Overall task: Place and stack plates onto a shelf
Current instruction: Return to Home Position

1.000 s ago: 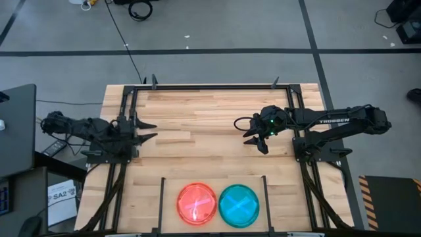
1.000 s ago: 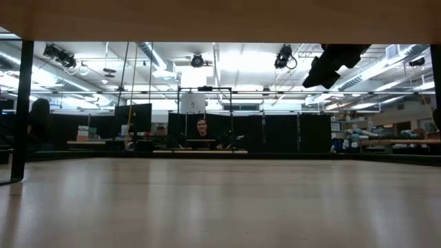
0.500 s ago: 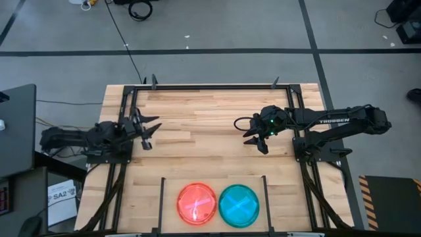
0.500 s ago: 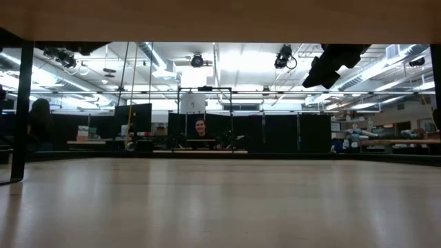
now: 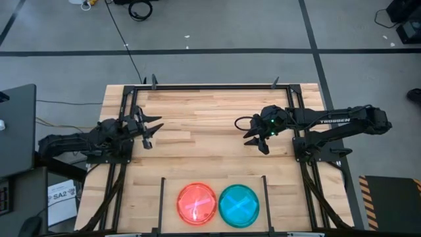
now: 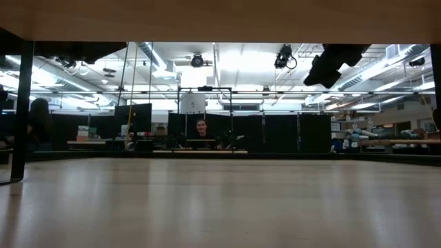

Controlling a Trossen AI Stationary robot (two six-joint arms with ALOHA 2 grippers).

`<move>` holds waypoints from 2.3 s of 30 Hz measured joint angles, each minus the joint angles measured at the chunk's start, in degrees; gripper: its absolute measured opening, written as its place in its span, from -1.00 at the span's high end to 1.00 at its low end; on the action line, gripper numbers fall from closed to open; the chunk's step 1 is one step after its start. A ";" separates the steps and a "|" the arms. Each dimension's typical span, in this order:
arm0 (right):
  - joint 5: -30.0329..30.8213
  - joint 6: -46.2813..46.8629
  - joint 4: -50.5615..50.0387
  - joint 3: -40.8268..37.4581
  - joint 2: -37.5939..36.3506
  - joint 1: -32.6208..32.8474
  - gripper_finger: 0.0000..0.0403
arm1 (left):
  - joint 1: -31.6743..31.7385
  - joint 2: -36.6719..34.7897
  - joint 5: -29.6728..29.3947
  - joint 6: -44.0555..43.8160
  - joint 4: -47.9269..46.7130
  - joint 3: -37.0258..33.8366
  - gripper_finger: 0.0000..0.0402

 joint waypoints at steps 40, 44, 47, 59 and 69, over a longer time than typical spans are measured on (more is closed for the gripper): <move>-3.31 -3.09 -7.98 -4.70 -57.37 -0.09 0.16 | -0.02 -10.84 0.00 -4.55 -16.18 0.15 0.30; -1.04 -1.78 -3.82 -9.27 -59.36 -0.09 0.16 | -0.02 -10.84 0.01 -4.55 -16.18 0.15 0.30; 0.74 -1.61 -0.07 -11.74 -58.20 -0.07 0.16 | -0.02 -10.84 0.06 -4.65 -16.23 0.15 0.30; 3.03 -2.05 13.14 -23.93 -59.44 -0.09 0.16 | -0.02 -10.84 0.25 -5.36 -16.61 0.17 0.30; 6.61 -1.59 18.90 -29.82 -59.44 -0.09 0.16 | -0.02 -10.84 0.26 -5.53 -16.61 0.17 0.30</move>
